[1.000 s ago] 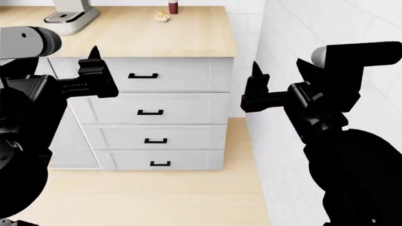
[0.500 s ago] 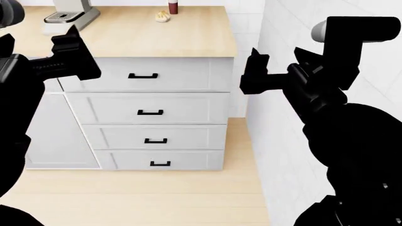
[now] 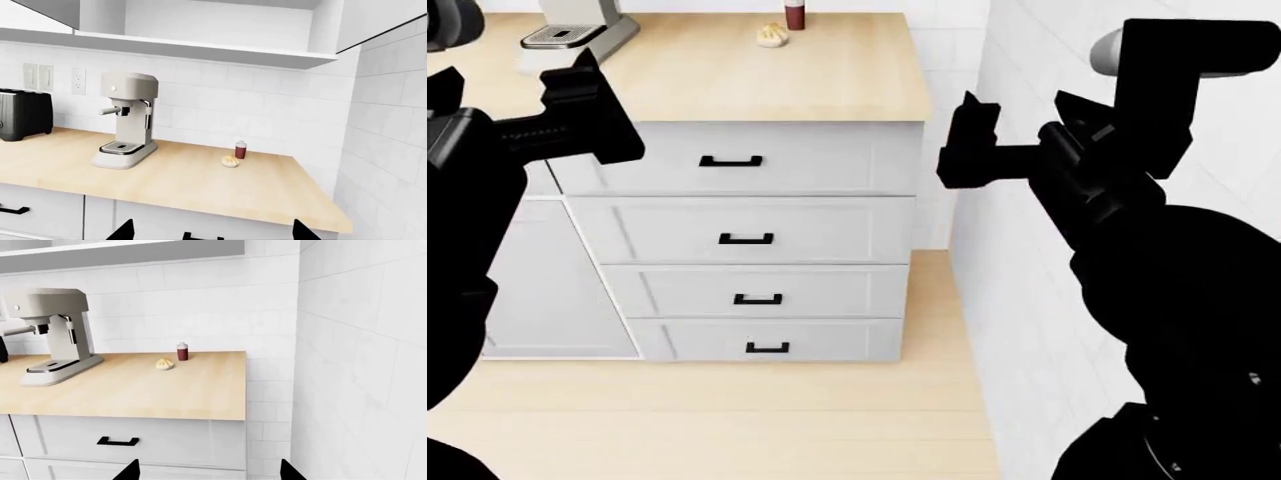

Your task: Pick the dumpling from the counter and place it in the cabinet.

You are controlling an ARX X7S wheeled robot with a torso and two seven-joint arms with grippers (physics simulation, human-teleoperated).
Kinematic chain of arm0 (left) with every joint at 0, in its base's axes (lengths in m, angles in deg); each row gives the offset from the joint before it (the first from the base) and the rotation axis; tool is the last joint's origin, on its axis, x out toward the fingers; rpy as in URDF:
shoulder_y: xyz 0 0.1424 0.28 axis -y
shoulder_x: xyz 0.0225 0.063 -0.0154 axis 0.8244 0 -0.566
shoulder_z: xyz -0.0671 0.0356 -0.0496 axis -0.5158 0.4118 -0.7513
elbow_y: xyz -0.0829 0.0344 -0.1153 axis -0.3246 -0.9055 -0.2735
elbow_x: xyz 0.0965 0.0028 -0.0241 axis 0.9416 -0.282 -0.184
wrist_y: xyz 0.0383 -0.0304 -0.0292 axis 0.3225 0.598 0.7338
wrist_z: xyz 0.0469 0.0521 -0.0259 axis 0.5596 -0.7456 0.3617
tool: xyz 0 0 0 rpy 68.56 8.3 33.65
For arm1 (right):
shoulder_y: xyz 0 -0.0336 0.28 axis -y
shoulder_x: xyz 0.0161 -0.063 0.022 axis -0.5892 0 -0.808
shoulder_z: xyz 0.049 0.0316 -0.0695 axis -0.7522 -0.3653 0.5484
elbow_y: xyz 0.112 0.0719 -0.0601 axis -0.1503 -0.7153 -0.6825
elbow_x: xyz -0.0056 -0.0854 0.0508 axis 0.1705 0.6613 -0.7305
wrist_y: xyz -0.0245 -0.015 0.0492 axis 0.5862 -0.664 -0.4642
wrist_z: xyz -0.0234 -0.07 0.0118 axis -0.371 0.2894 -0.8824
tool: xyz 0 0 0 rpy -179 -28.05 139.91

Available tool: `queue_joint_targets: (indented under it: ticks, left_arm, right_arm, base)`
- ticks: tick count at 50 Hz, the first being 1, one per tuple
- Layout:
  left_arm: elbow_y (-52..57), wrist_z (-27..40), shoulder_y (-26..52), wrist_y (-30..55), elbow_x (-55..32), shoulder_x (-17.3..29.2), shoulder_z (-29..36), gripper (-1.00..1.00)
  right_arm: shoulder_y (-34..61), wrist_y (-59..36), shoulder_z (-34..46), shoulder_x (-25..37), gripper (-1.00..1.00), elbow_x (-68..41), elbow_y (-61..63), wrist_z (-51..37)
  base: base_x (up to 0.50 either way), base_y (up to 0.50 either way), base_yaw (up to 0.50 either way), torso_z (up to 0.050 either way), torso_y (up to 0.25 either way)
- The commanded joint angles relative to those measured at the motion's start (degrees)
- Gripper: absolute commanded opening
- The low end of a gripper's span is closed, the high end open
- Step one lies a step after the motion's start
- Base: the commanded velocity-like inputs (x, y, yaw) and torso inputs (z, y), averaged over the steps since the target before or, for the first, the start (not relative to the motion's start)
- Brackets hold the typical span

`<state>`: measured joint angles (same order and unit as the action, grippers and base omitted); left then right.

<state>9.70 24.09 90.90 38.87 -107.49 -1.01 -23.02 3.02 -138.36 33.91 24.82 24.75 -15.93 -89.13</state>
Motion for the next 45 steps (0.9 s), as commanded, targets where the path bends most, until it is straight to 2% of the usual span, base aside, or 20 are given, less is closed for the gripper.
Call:
queue_joint_targets:
  ticks: [1,6,45]
  left_arm:
    - [-0.01,0.06,-0.61,-1.36,-0.17,0.74,0.77,1.0]
    - [0.08,-0.18,-0.69,-1.79,-0.18,1.11,1.23,1.0]
    - [-0.46,1.82,-2.49,-5.02,-1.96,0.58,2.22,1.0]
  right_arm:
    - [-0.32,0.38,0.03,0.42,1.0,-1.43,0.1,-1.18]
    - [-0.36,0.56,0.05,0.6,1.0,-1.99,0.04,-1.6]
    - [-2.5,1.09,0.64,1.77,1.0,-6.78,0.73,-3.52]
  base:
    - [0.0,0.0,0.0,0.0,0.0]
    - [0.0,0.0,0.0,0.01,0.0]
    - [0.0,0.0,0.0,0.05,0.0]
